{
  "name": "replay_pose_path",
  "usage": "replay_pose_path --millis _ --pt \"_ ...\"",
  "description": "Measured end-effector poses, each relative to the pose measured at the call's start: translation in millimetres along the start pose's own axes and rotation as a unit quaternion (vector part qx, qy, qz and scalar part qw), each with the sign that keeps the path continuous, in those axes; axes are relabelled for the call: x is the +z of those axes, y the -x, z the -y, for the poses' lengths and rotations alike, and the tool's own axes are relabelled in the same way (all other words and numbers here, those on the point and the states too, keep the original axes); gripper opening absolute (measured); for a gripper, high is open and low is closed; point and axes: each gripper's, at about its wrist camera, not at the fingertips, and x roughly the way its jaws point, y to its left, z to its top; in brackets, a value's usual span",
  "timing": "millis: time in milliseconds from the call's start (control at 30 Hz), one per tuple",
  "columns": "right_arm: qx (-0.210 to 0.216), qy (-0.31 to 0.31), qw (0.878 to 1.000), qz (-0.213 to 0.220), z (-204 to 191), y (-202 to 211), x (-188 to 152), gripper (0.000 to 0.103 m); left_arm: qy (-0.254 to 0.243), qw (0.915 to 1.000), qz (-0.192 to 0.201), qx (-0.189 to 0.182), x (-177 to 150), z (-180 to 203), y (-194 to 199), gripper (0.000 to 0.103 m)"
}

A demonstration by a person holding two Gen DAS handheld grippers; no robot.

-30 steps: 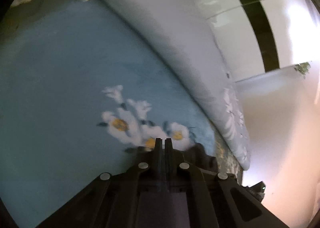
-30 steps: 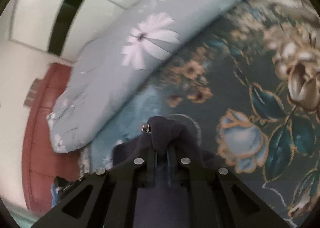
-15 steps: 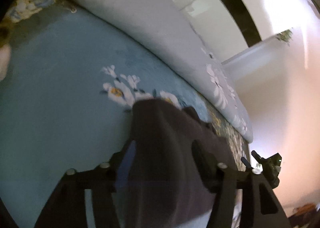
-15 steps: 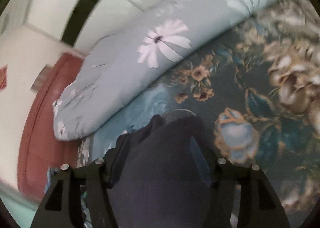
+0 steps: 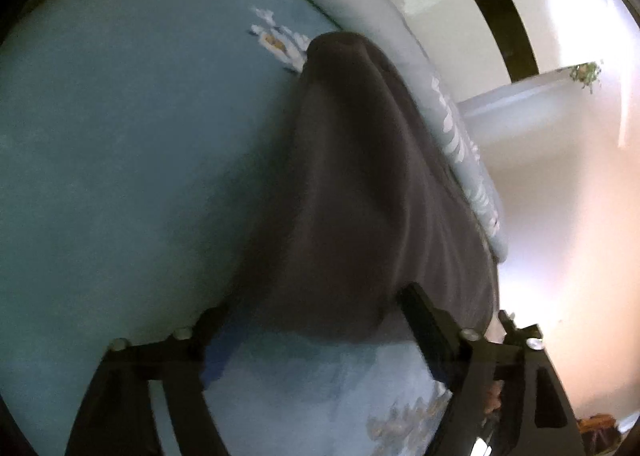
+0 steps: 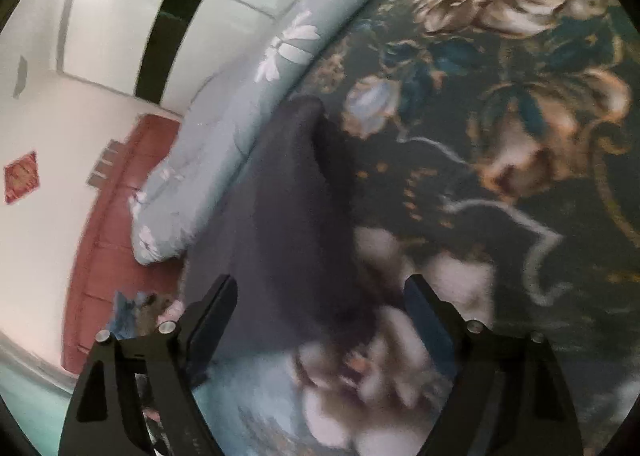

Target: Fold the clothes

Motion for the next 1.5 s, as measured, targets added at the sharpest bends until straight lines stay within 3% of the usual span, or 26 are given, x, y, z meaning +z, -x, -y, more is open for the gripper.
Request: replay_pose_path --millis 300,367,467,500,533,633,733,933,1067,1233,1500 --pt "0.024 -0.025 0.999 0.03 -17 -40 7 0.088 0.076 0.9949 0.048 -0.046 14 -9 -13 0.081" --pt "0.031 -0.037 0.998 0.041 -16 -40 8 0.088 0.1 0.9914 0.063 -0.057 15 -16 -12 0.073" --pt "0.028 -0.059 0.997 0.05 -13 -38 8 0.077 0.122 0.9889 0.067 -0.052 14 -17 -11 0.053" --pt "0.021 -0.065 0.996 0.049 -11 -38 8 0.064 0.129 0.988 0.068 -0.05 13 -16 -10 0.05" --pt "0.019 -0.069 0.996 0.047 -10 -37 8 0.054 0.127 0.9885 0.07 -0.044 13 -13 -8 0.044" --pt "0.026 -0.072 0.996 0.042 -11 -32 7 0.041 0.107 0.9909 0.078 -0.024 10 4 1 0.033" --pt "0.029 -0.057 0.997 0.047 -21 -23 2 0.036 0.105 0.9911 0.079 -0.023 -1 7 15 0.03" --pt "0.042 -0.029 0.998 0.047 -34 7 -31 0.035 0.095 0.9926 0.073 -0.019 -38 -1 50 0.028" --pt "0.049 -0.016 0.998 0.032 -32 30 -66 0.035 0.097 0.9911 0.086 -0.029 -62 -17 80 0.019" --pt "0.051 -0.014 0.998 0.03 -28 53 -105 0.032 0.049 0.9938 0.1 -0.006 -90 -17 117 0.019" --pt "0.025 -0.009 0.999 0.045 -23 83 -126 0.03 0.038 0.9934 0.108 -0.003 -96 -29 125 0.019"
